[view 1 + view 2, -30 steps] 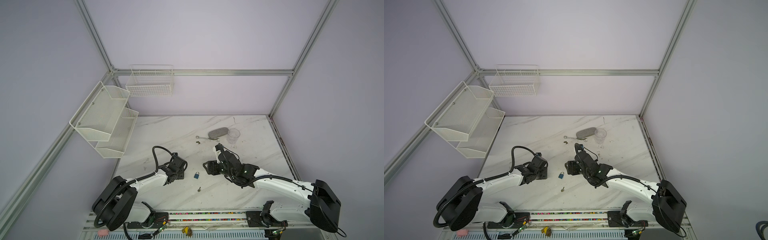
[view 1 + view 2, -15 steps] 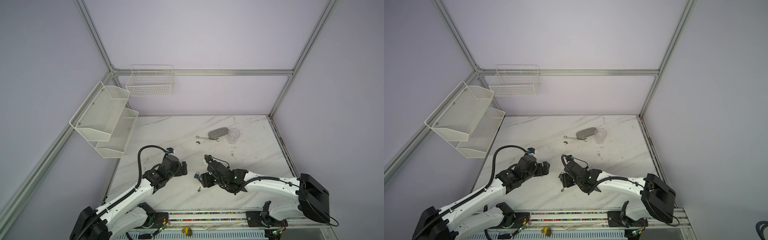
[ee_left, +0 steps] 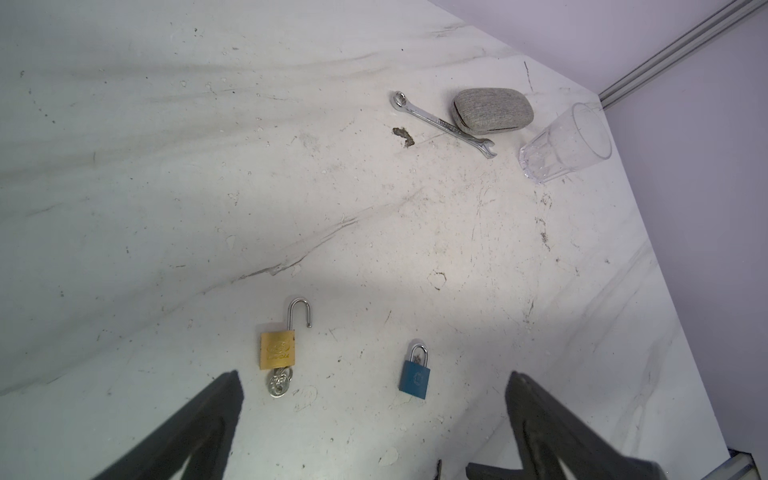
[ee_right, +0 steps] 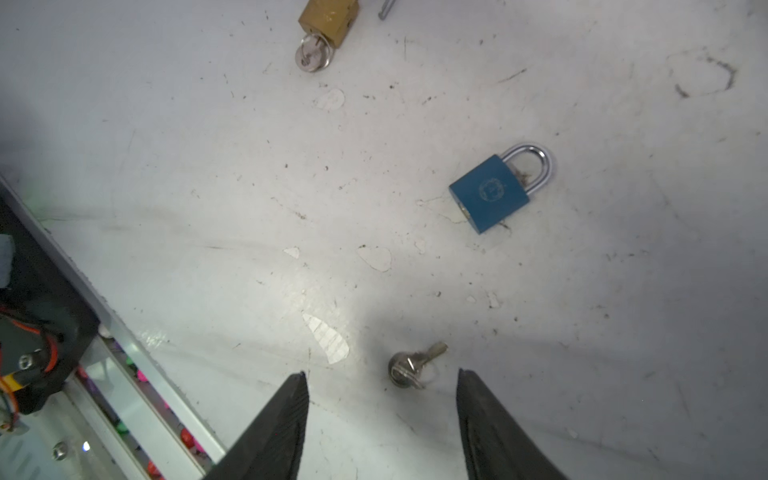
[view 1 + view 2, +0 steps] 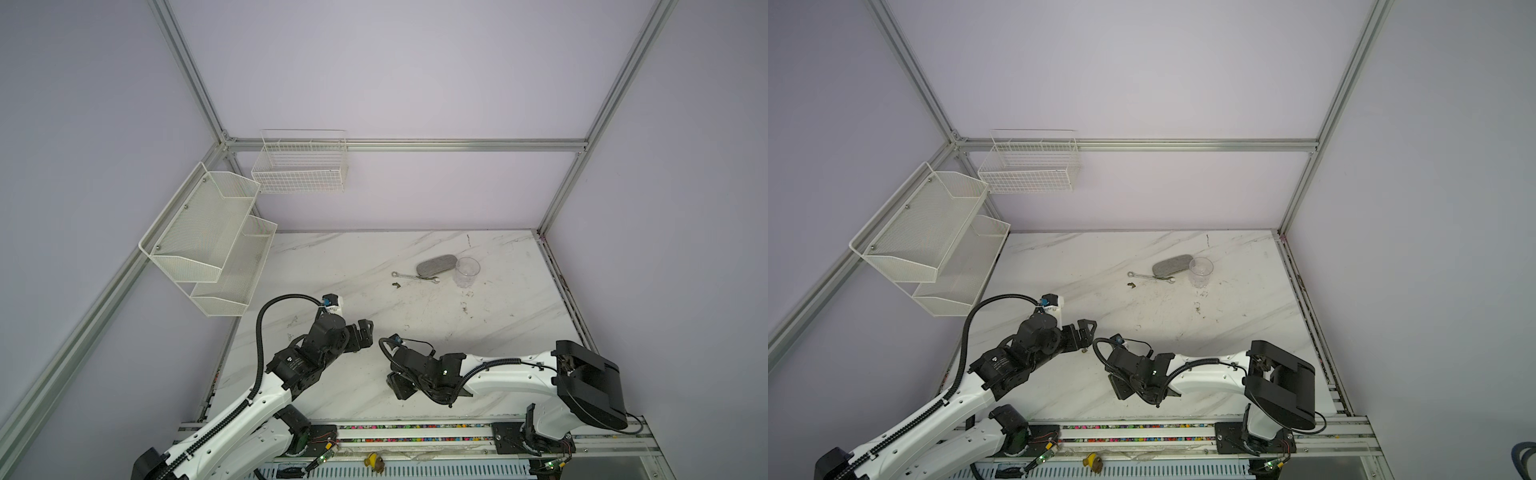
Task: Unlock with the key
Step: 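Set the brass padlock down with the left gripper while the right moves to the key, then lower the right gripper onto the small silver key and close it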
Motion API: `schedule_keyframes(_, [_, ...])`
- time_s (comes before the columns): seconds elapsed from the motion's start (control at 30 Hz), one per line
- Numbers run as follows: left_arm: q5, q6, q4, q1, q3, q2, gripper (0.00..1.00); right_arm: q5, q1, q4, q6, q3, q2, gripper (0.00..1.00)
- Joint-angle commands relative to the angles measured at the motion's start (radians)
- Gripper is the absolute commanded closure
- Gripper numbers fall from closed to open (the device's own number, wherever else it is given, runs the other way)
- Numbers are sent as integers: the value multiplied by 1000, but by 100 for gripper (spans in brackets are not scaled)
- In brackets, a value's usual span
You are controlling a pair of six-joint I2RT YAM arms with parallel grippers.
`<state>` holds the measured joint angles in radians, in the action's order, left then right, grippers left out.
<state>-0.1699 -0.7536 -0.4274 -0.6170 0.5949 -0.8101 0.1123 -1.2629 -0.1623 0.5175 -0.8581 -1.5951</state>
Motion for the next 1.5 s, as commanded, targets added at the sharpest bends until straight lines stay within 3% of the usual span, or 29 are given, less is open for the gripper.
schedule_keyframes(0.0, [7, -38, 24, 4, -41, 24, 0, 51, -5, -31, -27, -31, -22, 42])
schedule_keyframes(0.53, [-10, -62, 35, 5, -64, 58, 0, 55, -27, -19, -66, -62, -91, 61])
schedule_keyframes(0.8, [-10, -62, 52, 3, -73, 55, 0, 56, -41, -38, -60, -62, -114, 63])
schedule_keyframes(1.47, [-2, -66, 73, 4, -93, 66, 0, 89, -67, -66, -30, -53, -98, 82])
